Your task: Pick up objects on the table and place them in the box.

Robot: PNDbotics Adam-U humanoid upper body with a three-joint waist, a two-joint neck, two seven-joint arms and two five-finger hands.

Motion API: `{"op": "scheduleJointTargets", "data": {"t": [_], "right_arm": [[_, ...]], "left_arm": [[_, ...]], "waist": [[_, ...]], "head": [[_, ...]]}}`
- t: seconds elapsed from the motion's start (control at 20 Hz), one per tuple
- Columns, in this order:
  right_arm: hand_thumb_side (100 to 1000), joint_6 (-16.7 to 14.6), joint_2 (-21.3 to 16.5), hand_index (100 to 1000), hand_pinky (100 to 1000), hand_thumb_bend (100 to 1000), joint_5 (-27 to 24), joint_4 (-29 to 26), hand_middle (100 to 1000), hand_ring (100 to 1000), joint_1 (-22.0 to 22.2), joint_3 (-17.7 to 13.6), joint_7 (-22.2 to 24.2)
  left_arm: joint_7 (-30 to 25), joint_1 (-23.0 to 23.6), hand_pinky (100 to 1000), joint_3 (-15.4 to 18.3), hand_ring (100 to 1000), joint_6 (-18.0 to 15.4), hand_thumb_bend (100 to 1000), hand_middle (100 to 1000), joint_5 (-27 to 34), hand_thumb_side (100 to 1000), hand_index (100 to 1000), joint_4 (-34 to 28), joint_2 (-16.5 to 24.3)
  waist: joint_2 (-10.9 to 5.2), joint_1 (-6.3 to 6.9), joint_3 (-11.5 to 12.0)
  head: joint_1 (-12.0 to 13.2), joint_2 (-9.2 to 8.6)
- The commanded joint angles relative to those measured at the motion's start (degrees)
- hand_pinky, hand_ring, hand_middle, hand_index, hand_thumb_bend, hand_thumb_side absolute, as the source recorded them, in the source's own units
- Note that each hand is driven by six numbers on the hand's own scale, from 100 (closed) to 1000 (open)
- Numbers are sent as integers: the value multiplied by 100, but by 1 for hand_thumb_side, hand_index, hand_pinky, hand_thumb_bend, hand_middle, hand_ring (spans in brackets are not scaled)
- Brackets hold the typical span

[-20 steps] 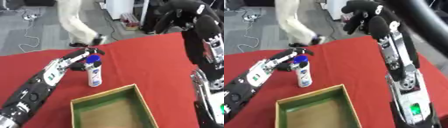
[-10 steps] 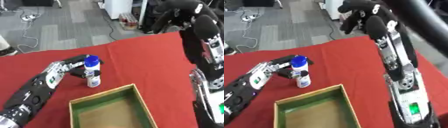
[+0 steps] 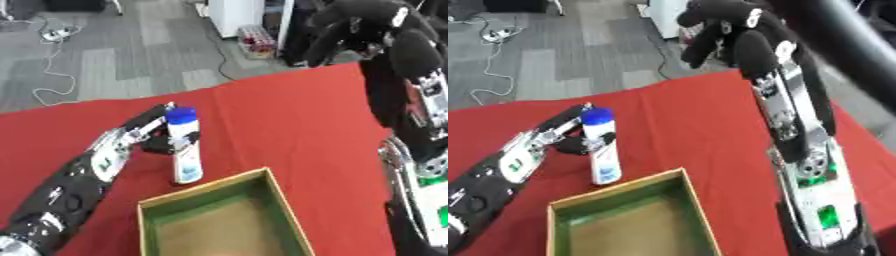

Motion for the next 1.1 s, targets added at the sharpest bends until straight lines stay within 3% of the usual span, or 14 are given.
{"op": "scheduleJointTargets", "data": {"t": [0.05,0.5,0.55,0.6,0.9,1.1], "right_arm": [[1000,-15,10,808,459,100,-29,-76,672,526,-92,8,-2],[1000,-24,-79,805,458,100,-23,-76,671,525,-35,-20,-42],[1000,-32,-95,806,459,100,-29,-76,671,525,-27,-21,-55],[1000,-40,-107,804,458,100,-34,-76,671,526,-22,-20,-65],[1000,-89,-199,803,459,100,-24,-76,671,527,18,-26,-82],[1000,-132,-254,801,460,100,-11,-76,672,529,22,-36,-106]], "left_arm": [[92,-76,100,3,100,26,172,100,388,783,265,-158,91],[-212,-49,100,15,100,503,174,100,1702,735,219,-935,398],[-174,-63,100,32,100,559,302,100,1853,356,219,-1066,454],[-147,-73,100,33,100,621,178,100,1977,733,218,-1189,500],[-48,-137,100,-69,100,866,181,100,2394,732,216,-2138,844],[-437,-38,100,-379,100,1047,173,100,2607,737,215,-2832,1077]], "waist": [[-62,-4,16],[-109,-6,126],[-118,-8,144],[-124,-9,156],[-165,3,251],[-190,24,298]], "head": [[-50,-91],[-63,-56],[-75,-47],[-89,-43],[-216,-20],[-273,22]]}}
